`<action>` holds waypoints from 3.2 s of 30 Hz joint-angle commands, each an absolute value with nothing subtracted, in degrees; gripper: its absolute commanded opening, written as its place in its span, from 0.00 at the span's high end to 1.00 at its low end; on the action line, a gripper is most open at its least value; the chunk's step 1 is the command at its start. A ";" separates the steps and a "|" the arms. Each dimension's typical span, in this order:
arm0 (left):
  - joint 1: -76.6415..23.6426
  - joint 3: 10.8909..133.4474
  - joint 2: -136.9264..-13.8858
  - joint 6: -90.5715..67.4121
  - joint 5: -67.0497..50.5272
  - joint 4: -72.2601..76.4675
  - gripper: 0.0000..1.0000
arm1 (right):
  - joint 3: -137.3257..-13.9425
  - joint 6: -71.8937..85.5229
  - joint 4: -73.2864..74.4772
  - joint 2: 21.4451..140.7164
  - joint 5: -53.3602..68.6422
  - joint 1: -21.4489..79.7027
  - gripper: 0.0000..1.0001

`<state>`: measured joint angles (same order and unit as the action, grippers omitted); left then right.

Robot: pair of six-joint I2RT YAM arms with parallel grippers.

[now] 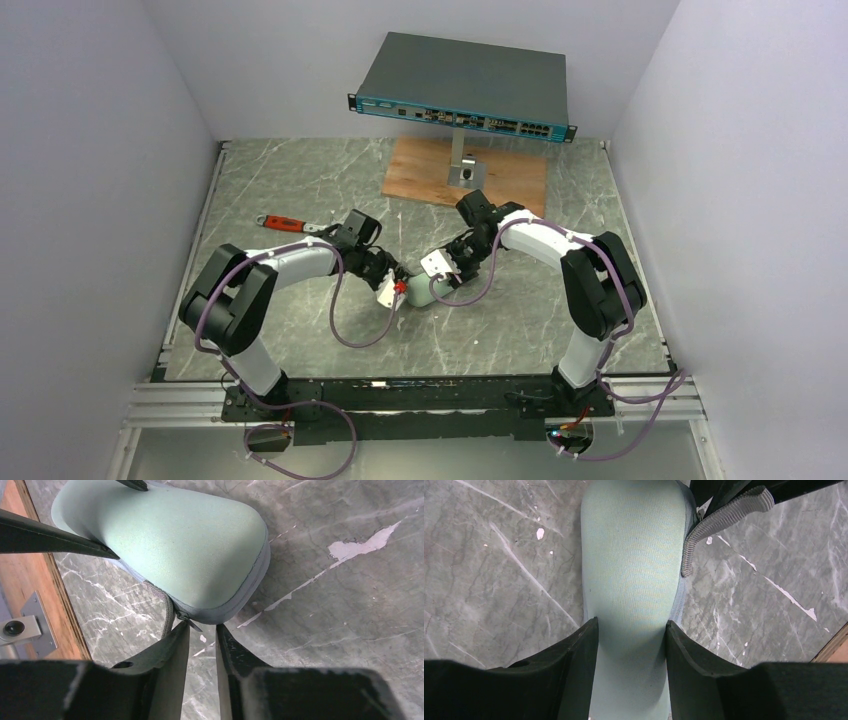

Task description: Open the umbrella

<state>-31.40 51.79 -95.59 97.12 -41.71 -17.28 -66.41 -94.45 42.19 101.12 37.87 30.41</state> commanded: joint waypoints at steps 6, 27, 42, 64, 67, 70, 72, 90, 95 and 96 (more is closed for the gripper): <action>-32.01 51.47 -93.60 96.85 -43.27 -13.71 0.82 | -63.19 -95.36 43.76 105.11 32.78 30.62 0.90; -30.97 51.44 -92.58 101.42 -43.07 -21.34 1.00 | -63.51 -94.02 43.71 105.95 31.81 30.29 0.94; -32.03 46.41 -86.78 95.01 -43.86 -24.08 1.00 | -63.67 -89.24 43.00 105.90 31.45 28.20 0.99; -31.29 41.94 -90.30 88.01 -41.98 2.32 0.64 | -58.30 -96.53 35.20 102.67 31.29 28.24 1.00; -31.63 42.50 -90.79 87.73 -42.50 3.19 0.65 | -58.46 -96.07 35.10 102.72 31.46 28.26 1.00; -31.71 43.07 -91.23 89.00 -43.51 2.12 0.67 | -58.95 -95.32 35.21 103.05 31.51 28.25 1.00; -31.80 43.57 -91.54 90.47 -44.22 0.31 0.67 | -58.74 -95.29 35.01 103.01 31.40 28.34 1.00; -33.16 43.90 -93.75 89.52 -42.78 7.02 0.77 | -59.30 -95.07 35.16 103.33 31.46 28.30 1.00; -33.22 42.01 -92.03 88.71 -43.58 9.64 0.84 | -59.83 -95.09 35.50 103.62 31.46 28.16 1.00; -33.24 41.86 -91.56 88.72 -43.78 9.48 0.85 | -59.89 -94.95 35.43 103.69 31.46 28.26 1.00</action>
<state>-32.49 42.41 -93.73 90.04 -40.25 6.02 -61.89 -93.01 36.01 98.83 39.94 28.80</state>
